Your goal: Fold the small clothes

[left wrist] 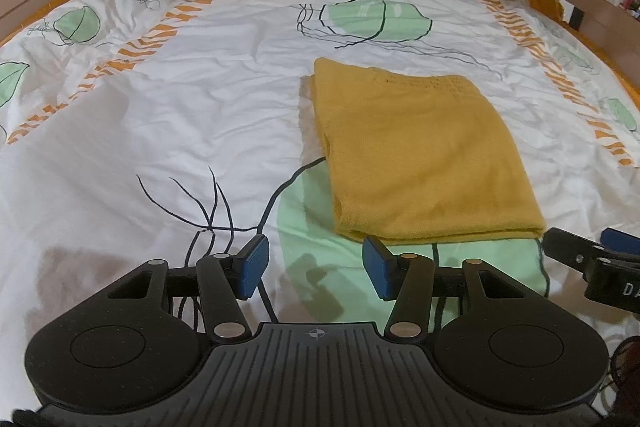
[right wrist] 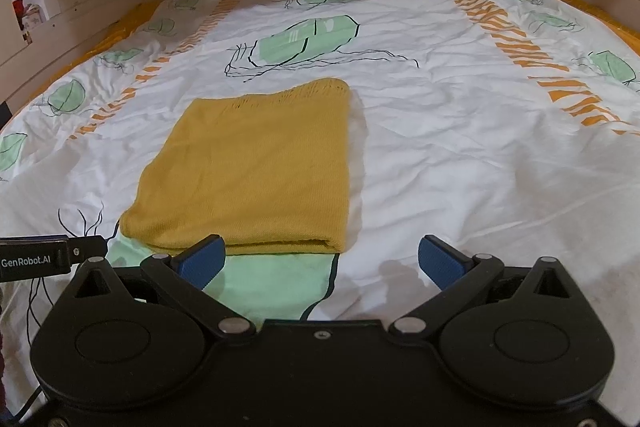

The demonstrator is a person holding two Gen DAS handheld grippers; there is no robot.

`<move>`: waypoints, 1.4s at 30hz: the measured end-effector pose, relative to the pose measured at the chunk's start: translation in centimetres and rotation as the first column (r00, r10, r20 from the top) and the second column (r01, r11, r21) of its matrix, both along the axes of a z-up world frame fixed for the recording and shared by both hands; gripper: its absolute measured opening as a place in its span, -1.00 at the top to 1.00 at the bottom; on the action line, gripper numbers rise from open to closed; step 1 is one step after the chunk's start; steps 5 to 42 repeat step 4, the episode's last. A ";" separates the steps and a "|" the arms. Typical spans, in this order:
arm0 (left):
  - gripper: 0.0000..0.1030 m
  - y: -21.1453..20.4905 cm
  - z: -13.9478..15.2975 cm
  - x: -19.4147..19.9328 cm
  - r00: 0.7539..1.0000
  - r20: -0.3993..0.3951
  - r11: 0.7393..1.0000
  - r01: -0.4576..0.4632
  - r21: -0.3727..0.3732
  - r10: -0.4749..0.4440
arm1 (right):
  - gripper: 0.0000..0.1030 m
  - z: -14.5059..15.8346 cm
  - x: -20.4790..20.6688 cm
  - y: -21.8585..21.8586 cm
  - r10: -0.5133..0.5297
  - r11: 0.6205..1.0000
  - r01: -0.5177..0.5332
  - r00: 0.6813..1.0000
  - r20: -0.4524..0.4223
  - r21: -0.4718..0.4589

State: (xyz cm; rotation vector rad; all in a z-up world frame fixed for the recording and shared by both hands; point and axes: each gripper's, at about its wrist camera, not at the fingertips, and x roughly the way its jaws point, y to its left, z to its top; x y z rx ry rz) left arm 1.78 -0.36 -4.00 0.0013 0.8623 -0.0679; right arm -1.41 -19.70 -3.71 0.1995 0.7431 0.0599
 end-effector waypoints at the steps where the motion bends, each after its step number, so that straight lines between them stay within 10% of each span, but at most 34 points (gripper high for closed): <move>1: 0.03 0.0 0.0 0.0 1.000 0.000 1.000 0.000 0.001 0.000 | -0.99 0.0 0.0 0.0 0.000 1.000 0.000 1.000 -0.001 0.000; 42: 0.03 0.0 0.0 0.0 1.000 0.001 1.000 0.001 0.002 -0.001 | -0.99 0.0 0.0 0.0 0.001 1.000 -0.001 1.000 -0.002 0.001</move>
